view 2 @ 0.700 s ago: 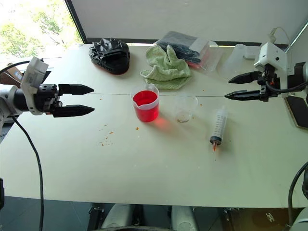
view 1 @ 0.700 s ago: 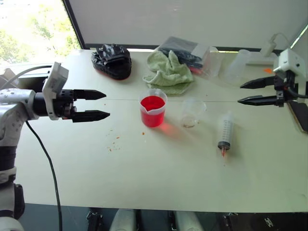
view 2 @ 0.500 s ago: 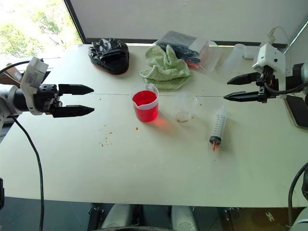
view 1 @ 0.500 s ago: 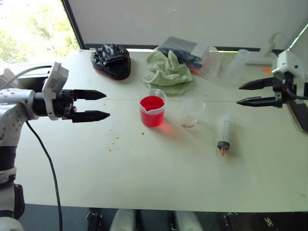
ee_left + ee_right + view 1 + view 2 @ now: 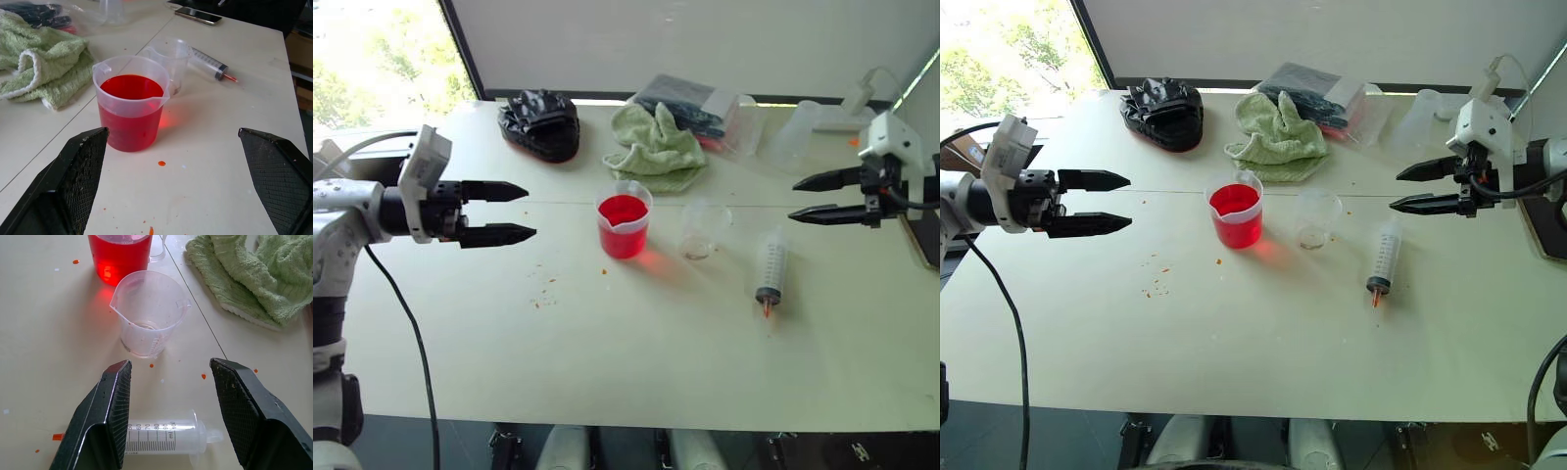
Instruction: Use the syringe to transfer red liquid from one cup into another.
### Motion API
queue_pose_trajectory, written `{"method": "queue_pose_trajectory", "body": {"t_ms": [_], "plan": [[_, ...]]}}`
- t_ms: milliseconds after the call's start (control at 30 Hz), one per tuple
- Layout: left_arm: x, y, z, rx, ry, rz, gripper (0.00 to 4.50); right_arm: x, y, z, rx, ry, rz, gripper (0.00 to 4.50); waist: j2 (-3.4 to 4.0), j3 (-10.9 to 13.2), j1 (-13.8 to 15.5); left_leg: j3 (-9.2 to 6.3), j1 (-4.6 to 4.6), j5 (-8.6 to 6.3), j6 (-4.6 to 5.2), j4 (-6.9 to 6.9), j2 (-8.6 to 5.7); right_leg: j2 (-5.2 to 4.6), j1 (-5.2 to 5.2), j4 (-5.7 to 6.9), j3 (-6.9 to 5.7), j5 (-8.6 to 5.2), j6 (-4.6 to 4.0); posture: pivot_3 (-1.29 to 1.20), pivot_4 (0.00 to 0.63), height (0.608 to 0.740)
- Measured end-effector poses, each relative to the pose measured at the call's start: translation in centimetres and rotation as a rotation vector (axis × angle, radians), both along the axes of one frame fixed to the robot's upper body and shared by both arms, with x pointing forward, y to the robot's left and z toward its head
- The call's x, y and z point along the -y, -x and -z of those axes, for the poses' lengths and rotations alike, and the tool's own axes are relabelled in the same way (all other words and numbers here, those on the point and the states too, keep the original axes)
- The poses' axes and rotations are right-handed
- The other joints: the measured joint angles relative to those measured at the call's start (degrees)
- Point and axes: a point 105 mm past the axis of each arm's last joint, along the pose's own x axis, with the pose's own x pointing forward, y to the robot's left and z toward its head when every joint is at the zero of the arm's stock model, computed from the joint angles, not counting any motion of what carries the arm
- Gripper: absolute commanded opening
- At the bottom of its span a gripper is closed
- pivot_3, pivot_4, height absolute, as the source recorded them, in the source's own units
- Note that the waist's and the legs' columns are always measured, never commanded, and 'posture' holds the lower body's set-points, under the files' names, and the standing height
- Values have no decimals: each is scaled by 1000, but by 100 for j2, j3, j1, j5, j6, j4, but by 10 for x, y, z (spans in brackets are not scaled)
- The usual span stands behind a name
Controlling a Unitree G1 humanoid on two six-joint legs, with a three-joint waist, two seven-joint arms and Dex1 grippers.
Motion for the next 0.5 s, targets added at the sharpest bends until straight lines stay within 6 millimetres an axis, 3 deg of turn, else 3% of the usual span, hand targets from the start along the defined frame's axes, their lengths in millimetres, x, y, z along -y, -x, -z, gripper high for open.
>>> {"method": "queue_pose_trajectory", "body": {"t_ms": [333,500], "plan": [[6,-3,3,-5,22,7,4450,-2,3,0,-18,8,-5,2672,0,0,4,0,0,0,0,0,0,0,0,1,0,0,0,0,150,711],[13,-10,3,-5,47,22,4450,-10,10,8,-141,-90,7,2672,0,0,7,0,0,0,0,2,0,0,0,1,0,0,0,0,150,711]]}}
